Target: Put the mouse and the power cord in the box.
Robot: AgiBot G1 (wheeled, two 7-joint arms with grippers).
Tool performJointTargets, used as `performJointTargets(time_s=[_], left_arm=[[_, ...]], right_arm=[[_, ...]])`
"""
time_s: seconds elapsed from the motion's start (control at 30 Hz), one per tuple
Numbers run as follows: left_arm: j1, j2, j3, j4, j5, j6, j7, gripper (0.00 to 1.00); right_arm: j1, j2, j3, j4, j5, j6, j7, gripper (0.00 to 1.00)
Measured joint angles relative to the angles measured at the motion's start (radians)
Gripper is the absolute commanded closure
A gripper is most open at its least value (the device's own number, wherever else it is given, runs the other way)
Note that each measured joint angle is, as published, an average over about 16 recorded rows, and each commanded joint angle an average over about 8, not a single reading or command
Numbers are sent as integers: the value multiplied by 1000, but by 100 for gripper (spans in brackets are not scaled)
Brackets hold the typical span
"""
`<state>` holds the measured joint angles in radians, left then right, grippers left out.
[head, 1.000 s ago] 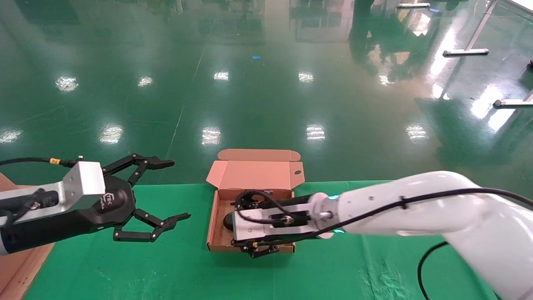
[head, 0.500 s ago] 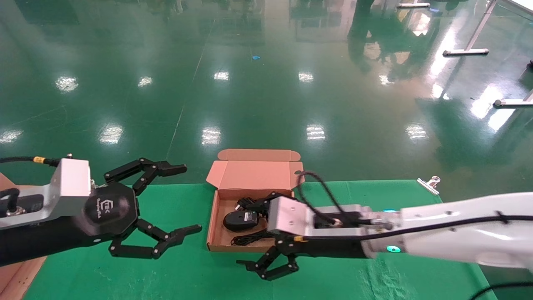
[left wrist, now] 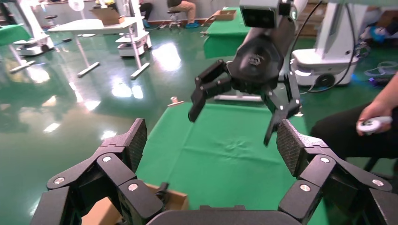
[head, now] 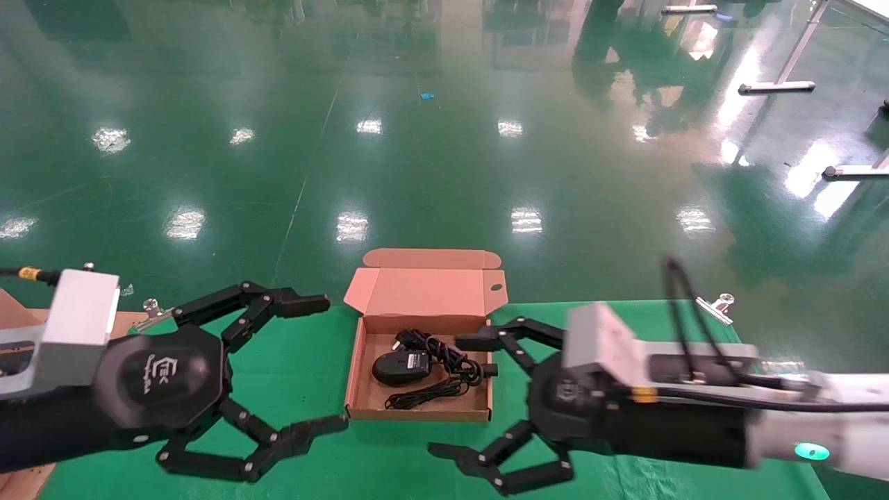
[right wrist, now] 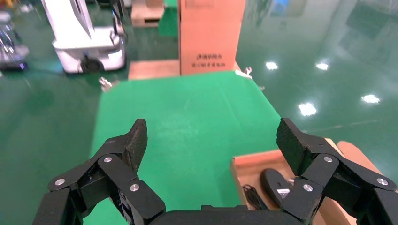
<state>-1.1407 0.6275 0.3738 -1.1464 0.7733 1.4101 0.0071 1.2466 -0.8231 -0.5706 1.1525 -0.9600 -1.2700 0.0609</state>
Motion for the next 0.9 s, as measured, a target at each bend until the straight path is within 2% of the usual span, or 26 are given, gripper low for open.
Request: performJointTargets(time_s=[0.53, 0.9], left_arm=[[60, -15, -85, -124, -39, 77, -174, 0], [74, -18, -106, -154, -49, 96, -209, 0]], right_arm=[[-155, 190, 262, 118, 207, -203, 112, 0], [-192, 235, 325, 147, 257, -251, 135, 0]])
